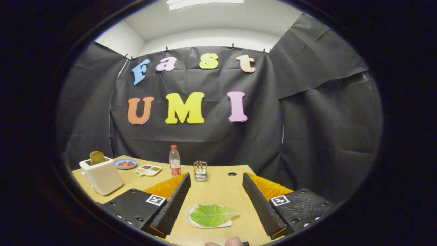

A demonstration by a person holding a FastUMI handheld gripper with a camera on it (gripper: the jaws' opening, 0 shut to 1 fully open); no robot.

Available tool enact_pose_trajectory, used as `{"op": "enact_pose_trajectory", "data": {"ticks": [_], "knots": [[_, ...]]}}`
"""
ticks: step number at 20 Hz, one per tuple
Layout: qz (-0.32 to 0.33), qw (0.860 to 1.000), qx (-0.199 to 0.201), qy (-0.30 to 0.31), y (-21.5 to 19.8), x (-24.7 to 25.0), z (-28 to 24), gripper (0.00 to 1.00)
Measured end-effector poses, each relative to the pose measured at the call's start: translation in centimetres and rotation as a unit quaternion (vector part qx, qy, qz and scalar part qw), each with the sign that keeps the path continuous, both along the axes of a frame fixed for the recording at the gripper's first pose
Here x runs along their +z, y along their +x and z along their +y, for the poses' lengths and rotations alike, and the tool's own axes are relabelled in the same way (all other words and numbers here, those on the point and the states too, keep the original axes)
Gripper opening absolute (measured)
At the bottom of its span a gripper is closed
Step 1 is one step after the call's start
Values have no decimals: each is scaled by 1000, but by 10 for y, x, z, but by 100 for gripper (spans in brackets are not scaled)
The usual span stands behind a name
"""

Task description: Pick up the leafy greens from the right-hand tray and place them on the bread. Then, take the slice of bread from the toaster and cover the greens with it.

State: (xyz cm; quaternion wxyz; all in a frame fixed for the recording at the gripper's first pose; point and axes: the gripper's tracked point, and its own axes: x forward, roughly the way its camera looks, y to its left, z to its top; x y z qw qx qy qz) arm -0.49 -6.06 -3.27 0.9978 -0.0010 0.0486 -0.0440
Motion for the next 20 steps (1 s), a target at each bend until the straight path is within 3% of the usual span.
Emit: {"op": "enact_pose_trajectory", "data": {"ticks": [5, 11, 16, 20], "knots": [[41, 999, -6, 13, 9, -32, -23, 95], [149, 981, -21, 122, 37, -109, -40, 95], [236, 935, -55, 257, 50, -165, -41, 96], [255, 899, -83, 347, 61, -178, -46, 91]]}}
